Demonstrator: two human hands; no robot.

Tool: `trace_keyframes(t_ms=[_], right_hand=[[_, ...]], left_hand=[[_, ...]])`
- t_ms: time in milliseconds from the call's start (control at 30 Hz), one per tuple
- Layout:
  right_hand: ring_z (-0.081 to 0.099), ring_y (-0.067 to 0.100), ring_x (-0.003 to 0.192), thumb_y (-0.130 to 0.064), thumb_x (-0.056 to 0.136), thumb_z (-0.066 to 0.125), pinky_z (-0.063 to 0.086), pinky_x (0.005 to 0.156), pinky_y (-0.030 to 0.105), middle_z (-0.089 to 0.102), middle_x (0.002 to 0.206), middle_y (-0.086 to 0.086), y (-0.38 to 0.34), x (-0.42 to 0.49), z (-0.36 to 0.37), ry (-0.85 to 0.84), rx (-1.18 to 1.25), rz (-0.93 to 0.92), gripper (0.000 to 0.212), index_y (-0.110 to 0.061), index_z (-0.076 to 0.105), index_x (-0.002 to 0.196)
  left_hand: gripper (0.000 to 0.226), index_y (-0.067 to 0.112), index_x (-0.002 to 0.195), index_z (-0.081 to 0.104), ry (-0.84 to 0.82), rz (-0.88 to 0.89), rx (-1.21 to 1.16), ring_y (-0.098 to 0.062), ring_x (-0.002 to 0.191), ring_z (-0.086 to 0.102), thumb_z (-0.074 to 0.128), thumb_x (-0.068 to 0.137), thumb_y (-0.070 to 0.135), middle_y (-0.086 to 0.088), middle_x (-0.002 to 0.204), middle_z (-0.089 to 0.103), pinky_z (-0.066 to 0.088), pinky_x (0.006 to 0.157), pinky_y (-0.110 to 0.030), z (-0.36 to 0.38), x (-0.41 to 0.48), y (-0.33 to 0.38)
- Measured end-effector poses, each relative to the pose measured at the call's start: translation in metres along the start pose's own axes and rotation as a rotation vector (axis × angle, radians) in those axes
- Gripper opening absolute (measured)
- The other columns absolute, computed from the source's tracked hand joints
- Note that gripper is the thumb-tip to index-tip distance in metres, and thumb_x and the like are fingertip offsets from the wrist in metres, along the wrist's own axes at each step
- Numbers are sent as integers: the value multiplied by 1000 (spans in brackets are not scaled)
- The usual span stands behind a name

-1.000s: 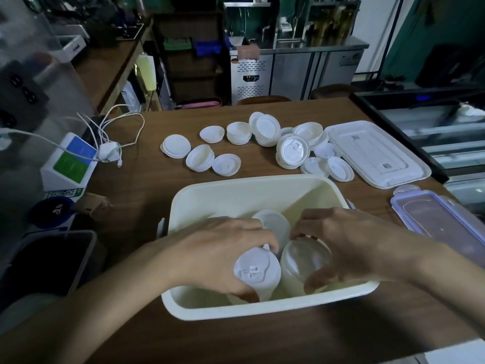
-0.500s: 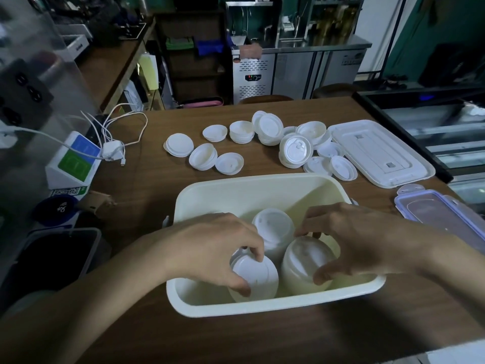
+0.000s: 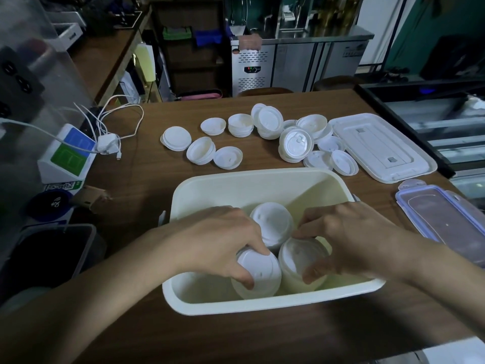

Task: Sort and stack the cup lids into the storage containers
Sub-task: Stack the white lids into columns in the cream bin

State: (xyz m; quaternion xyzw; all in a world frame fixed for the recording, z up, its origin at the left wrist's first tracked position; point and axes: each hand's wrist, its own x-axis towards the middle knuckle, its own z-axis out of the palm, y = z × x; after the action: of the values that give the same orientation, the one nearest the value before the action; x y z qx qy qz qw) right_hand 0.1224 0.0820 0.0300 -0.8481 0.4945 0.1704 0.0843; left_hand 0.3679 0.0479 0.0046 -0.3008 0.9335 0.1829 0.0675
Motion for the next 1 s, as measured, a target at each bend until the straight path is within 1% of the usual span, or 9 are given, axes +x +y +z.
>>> trace_keyframes(t_ms=[133,267,433,533,633,767,900,933,1000], right_hand=[[60,7,107,-87,72,60,46,86,27,57,123,-20,0,0,-1,-3,-6,0,77,-48,55,138],[59,5,104,-89,68,61,46,84,27,57,120,-21,1,1,-1,1,-9,-5,80,-49,54,137],[51,-17,81,-80,70,70,44,82,24,54,121,-21,2,-1,-9,-18,104,-43,75,-47,54,136],[48,-25,83,-74,71,75,42,79,19,52,123,-26,7,-1,-13,22,217,-54,76,-45,53,138],[55,-9,99,-72,76,73,47,81,15,57,113,-27,17,7,-15,147,256,-106,68,-41,58,135],[61,1,94,-64,80,75,50,76,19,65,104,-21,30,24,-23,288,370,-165,52,-35,66,122],[63,2,89,-56,81,79,49,70,16,66,98,-17,40,50,-34,395,460,-185,46,-30,69,119],[63,5,86,-51,81,81,48,68,14,66,95,-16,41,58,-37,414,486,-181,43,-30,70,117],[62,7,82,-42,82,85,46,66,13,65,88,-16,45,74,-44,458,528,-174,34,-28,71,110]], left_hand=[[47,40,123,72,3,16,43,-8,93,55,72,84,66,16,107,68,47,93,-34,5,0,1],[47,39,122,72,10,26,45,-6,89,53,71,83,65,18,103,67,50,91,-38,9,1,0],[45,39,121,73,19,18,-44,-9,99,60,76,80,60,14,105,70,52,87,-36,-2,2,-2],[49,40,123,72,37,5,-72,-4,100,59,80,79,60,17,107,69,53,86,-31,-12,2,-5],[49,38,124,73,98,9,-154,-1,100,62,83,80,58,21,106,69,52,84,-26,-26,4,-12],[40,39,116,76,203,-8,-247,-2,96,65,84,80,55,21,98,69,50,79,-23,-43,9,-28],[32,32,110,79,292,-44,-344,-4,90,69,87,82,45,21,97,71,45,74,-12,-57,17,-47],[30,31,109,79,314,-53,-377,-5,88,71,87,82,42,19,96,72,46,73,-13,-60,20,-52],[25,31,106,80,369,-70,-445,-10,83,71,87,83,39,16,95,74,54,72,-23,-66,23,-63]])
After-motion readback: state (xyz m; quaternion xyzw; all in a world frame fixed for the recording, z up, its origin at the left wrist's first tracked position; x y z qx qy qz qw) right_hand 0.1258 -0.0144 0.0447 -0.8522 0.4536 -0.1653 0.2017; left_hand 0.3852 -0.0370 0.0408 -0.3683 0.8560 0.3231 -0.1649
